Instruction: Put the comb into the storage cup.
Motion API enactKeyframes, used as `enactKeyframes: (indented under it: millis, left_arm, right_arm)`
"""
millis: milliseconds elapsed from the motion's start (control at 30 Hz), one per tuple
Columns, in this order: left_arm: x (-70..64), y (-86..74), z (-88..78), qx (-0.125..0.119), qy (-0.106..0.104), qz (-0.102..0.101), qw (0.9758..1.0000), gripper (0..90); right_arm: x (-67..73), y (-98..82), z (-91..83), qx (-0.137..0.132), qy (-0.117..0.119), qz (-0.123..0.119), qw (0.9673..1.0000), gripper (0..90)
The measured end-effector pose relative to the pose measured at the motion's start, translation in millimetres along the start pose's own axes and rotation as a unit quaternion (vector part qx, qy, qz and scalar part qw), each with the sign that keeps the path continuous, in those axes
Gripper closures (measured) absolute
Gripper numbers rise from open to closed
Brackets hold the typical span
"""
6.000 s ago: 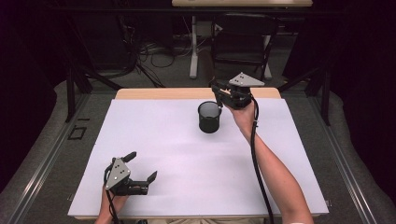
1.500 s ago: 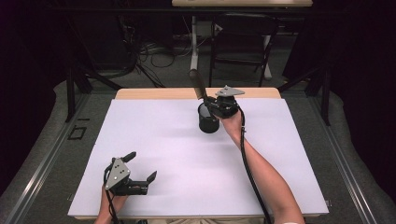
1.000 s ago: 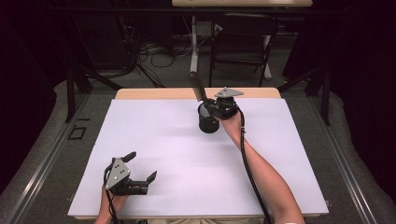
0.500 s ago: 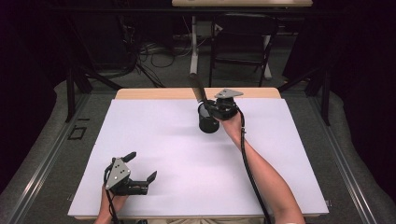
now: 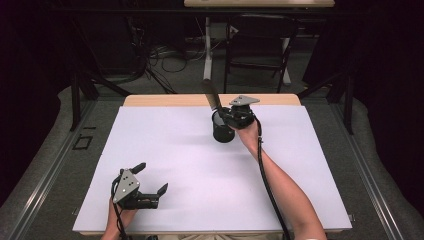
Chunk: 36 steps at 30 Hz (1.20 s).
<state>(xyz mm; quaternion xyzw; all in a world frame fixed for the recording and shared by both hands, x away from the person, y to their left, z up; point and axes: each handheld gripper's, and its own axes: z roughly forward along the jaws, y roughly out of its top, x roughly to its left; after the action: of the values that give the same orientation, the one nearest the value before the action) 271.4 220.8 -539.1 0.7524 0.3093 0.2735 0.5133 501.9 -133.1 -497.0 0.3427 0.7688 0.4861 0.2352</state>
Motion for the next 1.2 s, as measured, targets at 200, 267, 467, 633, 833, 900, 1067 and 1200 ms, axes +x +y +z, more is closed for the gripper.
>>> enactKeyframes:
  millis: [200,267,467,633,833,900,1067,1200]
  left_arm:
    - [0.2,-0.1,0.1,0.0,0.0,0.0,1.0,0.2]
    - [0.1,-0.1,0.1,0.0,0.0,0.0,1.0,0.2]
    - [0.3,-0.2,0.2,0.001,0.0,0.0,1.0,0.2]
    - [0.3,-0.1,0.3,0.001,-0.001,0.0,1.0,0.2]
    - [0.0,-0.2,0.7,0.001,-0.002,-0.002,1.0,0.3]
    - [0.3,-0.2,0.6,0.002,-0.001,0.0,1.0,0.3]
    - [0.0,-0.2,0.7,0.002,-0.001,-0.001,1.0,0.3]
    - [0.3,-0.3,0.9,0.002,-0.001,-0.001,1.0,0.4]
  right_arm:
    - [0.2,-0.6,1.3,0.002,-0.002,-0.001,1.0,72.4]
    - [0.2,-1.1,2.3,0.004,-0.003,-0.003,1.0,72.4]
    - [0.9,-1.9,4.0,0.007,-0.003,-0.003,1.0,72.3]
    - [1.0,-2.3,4.6,0.011,-0.003,-0.002,0.9999,72.2]
    - [1.6,-3.3,6.1,0.017,-0.005,-0.003,0.9998,72.1]
    - [2.1,-3.3,6.6,0.018,-0.005,-0.005,0.9998,72.1]
    - [4.0,-3.3,7.6,0.027,-0.013,-0.011,0.9995,71.9]
    - [5.4,-2.9,6.5,0.027,-0.012,-0.018,0.9994,66.7]
